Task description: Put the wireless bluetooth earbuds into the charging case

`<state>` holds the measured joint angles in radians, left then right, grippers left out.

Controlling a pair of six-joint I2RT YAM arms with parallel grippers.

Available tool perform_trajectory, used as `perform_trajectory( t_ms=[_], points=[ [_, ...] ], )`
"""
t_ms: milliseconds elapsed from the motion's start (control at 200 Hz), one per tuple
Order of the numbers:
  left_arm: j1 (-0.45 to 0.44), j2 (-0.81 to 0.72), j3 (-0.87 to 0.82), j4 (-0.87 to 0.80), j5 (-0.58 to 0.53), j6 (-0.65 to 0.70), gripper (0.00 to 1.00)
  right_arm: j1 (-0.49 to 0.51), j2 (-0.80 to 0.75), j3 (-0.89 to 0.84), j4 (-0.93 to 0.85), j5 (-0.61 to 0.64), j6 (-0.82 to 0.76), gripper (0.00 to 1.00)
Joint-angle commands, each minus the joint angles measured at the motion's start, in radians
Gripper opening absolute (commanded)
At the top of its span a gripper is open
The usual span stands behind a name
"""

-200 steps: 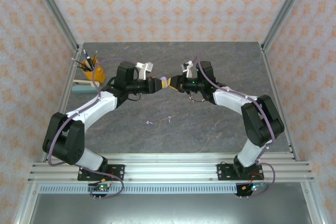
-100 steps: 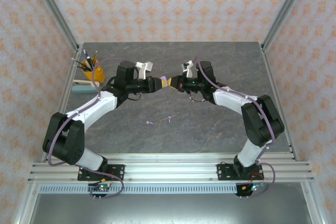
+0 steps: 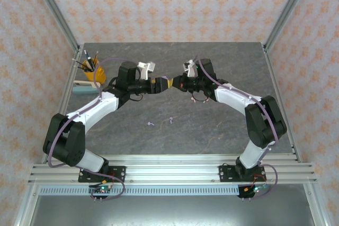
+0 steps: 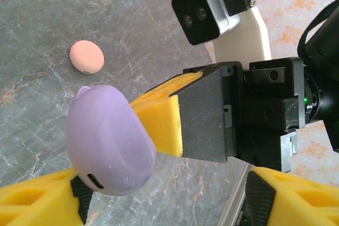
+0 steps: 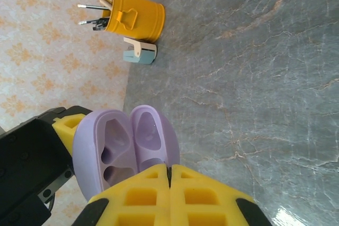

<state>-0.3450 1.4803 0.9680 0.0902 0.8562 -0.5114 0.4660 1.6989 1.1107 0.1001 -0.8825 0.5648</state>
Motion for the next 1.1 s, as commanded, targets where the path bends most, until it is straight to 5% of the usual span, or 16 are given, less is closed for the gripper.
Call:
perform_trajectory(
  t_ms=[0,415,671,866,1096],
  points=[
    [0.01,-0.022,0.028,-0.005,-0.006,0.031,0.81,0.002,0.001,0.056,-0.095,0.027,-0.092,0.0],
    [0.047,0.084,0.017,0.017,0.018,0.028,0.82,0.006,0.114,0.148,-0.182,0.028,-0.148,0.0],
    [0.053,0.08,-0.039,0.054,-0.094,0.005,0.83,0.011,0.164,0.132,-0.219,0.106,-0.109,0.0],
    [0.099,0.043,-0.053,-0.015,-0.279,-0.018,0.85,0.043,0.201,0.218,-0.461,0.267,-0.184,0.45],
    [0.171,0.034,-0.076,-0.064,-0.405,-0.105,0.87,0.101,0.281,0.369,-0.658,0.443,-0.219,0.64]
  ],
)
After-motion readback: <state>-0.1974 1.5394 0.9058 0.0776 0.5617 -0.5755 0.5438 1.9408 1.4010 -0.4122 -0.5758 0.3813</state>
